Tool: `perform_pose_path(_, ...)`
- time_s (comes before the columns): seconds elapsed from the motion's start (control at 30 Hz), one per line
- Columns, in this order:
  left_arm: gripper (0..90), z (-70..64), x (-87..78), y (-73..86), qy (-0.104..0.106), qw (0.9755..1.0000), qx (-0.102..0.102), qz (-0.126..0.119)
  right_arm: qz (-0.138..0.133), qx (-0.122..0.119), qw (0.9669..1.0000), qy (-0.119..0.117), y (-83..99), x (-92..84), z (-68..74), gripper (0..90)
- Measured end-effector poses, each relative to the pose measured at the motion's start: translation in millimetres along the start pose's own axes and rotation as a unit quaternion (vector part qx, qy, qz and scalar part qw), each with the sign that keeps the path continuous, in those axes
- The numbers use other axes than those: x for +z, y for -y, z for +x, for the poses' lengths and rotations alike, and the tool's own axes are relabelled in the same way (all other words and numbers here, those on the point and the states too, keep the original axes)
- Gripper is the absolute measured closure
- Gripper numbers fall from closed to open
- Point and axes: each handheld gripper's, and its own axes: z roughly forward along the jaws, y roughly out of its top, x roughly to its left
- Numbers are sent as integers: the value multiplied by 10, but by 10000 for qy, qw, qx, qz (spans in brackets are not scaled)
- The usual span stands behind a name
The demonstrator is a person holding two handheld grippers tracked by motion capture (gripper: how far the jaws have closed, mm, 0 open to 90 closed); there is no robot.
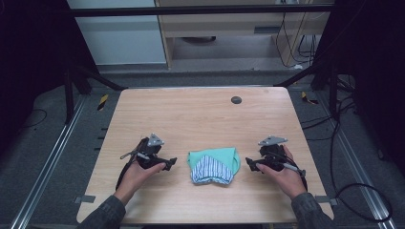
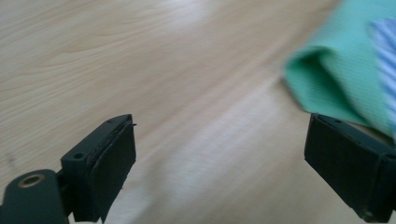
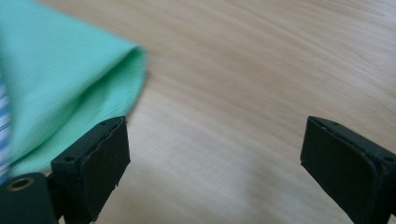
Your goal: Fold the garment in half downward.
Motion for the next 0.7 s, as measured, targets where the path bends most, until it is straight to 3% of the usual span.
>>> perform_pose_path(0.1,86,147,70,26,-223,9992,-302,-126,-38,273,9992,301,-12,105,-92,81)
perform_pose_path(0.3,86,308,204,80,-628,9974,-338,-104,104,636,9954,715,17,307,-196,76)
perform_pose_path(0.4,75,336,302,112,-562,9973,-468,-93,-119,841,9944,630,50,365,-229,37)
perform_pose_path(0.7,7,357,303,121,-613,9967,-531,-23,-84,944,9928,730,50,382,-249,2)
